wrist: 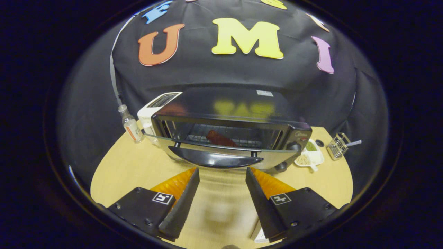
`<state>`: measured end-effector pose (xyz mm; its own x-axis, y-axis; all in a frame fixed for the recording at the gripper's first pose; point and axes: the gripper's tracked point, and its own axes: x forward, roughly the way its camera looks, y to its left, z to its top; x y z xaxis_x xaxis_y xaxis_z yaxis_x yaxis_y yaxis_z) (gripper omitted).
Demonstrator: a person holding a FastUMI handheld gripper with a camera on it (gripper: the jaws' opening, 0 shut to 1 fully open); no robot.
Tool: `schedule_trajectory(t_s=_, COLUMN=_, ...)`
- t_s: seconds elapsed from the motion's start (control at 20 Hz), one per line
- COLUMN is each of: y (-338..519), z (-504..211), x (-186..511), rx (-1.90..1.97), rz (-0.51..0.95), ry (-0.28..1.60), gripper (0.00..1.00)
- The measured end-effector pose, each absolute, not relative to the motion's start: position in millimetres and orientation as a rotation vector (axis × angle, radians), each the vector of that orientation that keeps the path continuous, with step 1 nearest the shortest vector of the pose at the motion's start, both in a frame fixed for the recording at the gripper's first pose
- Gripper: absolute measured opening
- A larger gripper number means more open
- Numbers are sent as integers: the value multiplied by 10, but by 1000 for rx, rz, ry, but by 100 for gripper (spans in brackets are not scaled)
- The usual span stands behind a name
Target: Open the toaster oven, put the food inside, and close the toaster oven door.
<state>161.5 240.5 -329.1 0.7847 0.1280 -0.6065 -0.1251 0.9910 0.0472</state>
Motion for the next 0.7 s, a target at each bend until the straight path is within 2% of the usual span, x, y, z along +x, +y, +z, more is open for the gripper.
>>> schedule_trajectory(t_s=0.7, y=2083, z=-2827, x=1467, rx=31, rz=109, ry=590, gripper=87)
